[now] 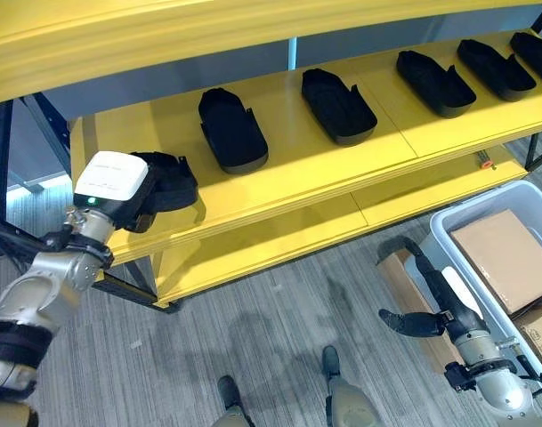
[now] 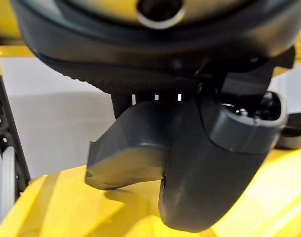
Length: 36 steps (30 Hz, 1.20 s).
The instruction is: Move parts from the plastic box to the shelf.
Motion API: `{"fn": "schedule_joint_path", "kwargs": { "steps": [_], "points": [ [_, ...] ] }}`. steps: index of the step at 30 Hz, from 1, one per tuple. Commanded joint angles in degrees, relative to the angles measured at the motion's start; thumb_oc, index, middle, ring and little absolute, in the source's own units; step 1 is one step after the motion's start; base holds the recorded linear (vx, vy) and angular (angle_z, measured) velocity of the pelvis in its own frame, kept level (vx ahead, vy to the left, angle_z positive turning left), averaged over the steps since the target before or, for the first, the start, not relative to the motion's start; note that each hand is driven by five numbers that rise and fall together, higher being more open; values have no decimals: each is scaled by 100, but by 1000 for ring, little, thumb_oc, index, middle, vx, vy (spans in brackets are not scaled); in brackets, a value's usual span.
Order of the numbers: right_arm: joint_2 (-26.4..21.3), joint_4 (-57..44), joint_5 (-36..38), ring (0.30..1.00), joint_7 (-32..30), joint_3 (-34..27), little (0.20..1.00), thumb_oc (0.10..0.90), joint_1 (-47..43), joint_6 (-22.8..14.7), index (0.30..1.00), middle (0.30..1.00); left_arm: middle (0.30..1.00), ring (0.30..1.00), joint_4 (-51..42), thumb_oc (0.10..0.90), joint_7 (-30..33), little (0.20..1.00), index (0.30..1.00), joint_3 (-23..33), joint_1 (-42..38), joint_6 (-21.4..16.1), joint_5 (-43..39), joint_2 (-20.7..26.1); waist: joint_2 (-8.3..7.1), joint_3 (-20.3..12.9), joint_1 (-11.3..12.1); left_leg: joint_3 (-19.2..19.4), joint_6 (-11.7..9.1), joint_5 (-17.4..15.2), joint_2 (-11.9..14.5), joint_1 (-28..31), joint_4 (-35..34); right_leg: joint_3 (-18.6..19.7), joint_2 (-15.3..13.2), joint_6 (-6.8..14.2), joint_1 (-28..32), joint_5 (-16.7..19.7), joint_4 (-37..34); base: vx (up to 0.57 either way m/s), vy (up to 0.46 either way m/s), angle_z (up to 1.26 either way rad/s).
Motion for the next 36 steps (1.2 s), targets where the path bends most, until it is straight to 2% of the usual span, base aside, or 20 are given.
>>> {"fn": "schedule_joint_path", "kwargs": {
  "steps": [1, 7, 8, 13, 20, 30, 33, 34, 35, 36],
  "points": [
    [-245, -758, 83, 1000, -265, -233, 1000, 900, -554, -531, 1000, 1000, 300, 300, 385, 400, 248, 300, 300, 140, -867, 152, -119, 103, -178, 141, -70, -109, 43, -557, 327, -233, 885, -396, -234, 54, -255, -1016, 1185, -67, -23, 7],
    [-334, -763, 206, 1000, -315, -150, 1000, 900, -777, -567, 1000, 1000, 300, 300, 812, 400, 267, 300, 300, -243, -1364, 217, -223, -8, -203, 182, -72, -333, 19, -667, 427, -668, 1373, -437, -224, 17, -549, -1176, 1628, -63, -36, 4],
    [-355, -772, 276, 1000, -342, -165, 1000, 900, -861, -573, 1000, 1000, 300, 300, 953, 400, 254, 300, 300, -425, -1561, 234, -244, 22, -197, 166, -60, -461, 17, -745, 492, -872, 1617, -486, -240, -3, -668, -1270, 1866, -69, -45, 14],
    [-325, -725, 488, 1000, -384, -202, 1000, 900, -978, -580, 1000, 1000, 300, 300, 1080, 400, 262, 300, 300, -728, -1874, 264, -221, 86, -180, 122, -52, -642, 44, -893, 567, -1160, 1979, -587, -293, -31, -817, -1443, 2226, -28, -10, 15],
    [-294, -646, 571, 1000, -468, -290, 1000, 900, -1098, -598, 1000, 1000, 300, 300, 1161, 400, 268, 300, 300, -1149, -2291, 253, -143, 278, -149, 71, -5, -918, 79, -1112, 524, -1532, 2473, -720, -399, -65, -935, -1691, 2702, -16, 11, 23],
    [-335, -581, 530, 1000, -551, -360, 1000, 900, -1133, -663, 1000, 1000, 300, 300, 1269, 400, 291, 300, 300, -1660, -2518, 200, 340, 688, -128, 53, 56, -1091, 141, -1277, 387, -1743, 2764, -782, -500, -67, -913, -1754, 2793, -1, 45, 12],
    [-386, -574, 524, 1000, -589, -359, 1000, 900, -1178, -703, 1000, 1000, 300, 300, 1468, 400, 324, 300, 300, -1955, -2742, 172, 459, 750, -135, 57, 54, -1121, 154, -1302, 356, -1806, 2821, -795, -506, -60, -901, -1741, 2764, 23, 35, 8],
    [-412, -581, 524, 1000, -595, -370, 1000, 900, -1178, -717, 1000, 1000, 300, 300, 1510, 400, 318, 300, 300, -2036, -2777, 160, 514, 803, -125, 30, 46, -1162, 111, -1430, 352, -1766, 2836, -745, -489, -12, -860, -1836, 2774, -1, 38, 5],
    [-436, -591, 524, 1000, -609, -367, 1000, 900, -1194, -737, 1000, 1000, 300, 300, 1560, 400, 360, 300, 300, -2172, -2884, 189, 638, 844, -125, 48, 36, -1129, 160, -1307, 342, -1836, 2829, -789, -503, -53, -903, -1719, 2736, 77, 34, 5],
    [-455, -589, 513, 1000, -627, -361, 1000, 900, -1208, -744, 1000, 1000, 300, 300, 1600, 400, 379, 300, 300, -2329, -3001, 212, 730, 858, -116, 26, 29, -1175, 115, -1427, 339, -1802, 2839, -744, -480, -6, -860, -1809, 2747, -1, 39, 3]
  ]
}}
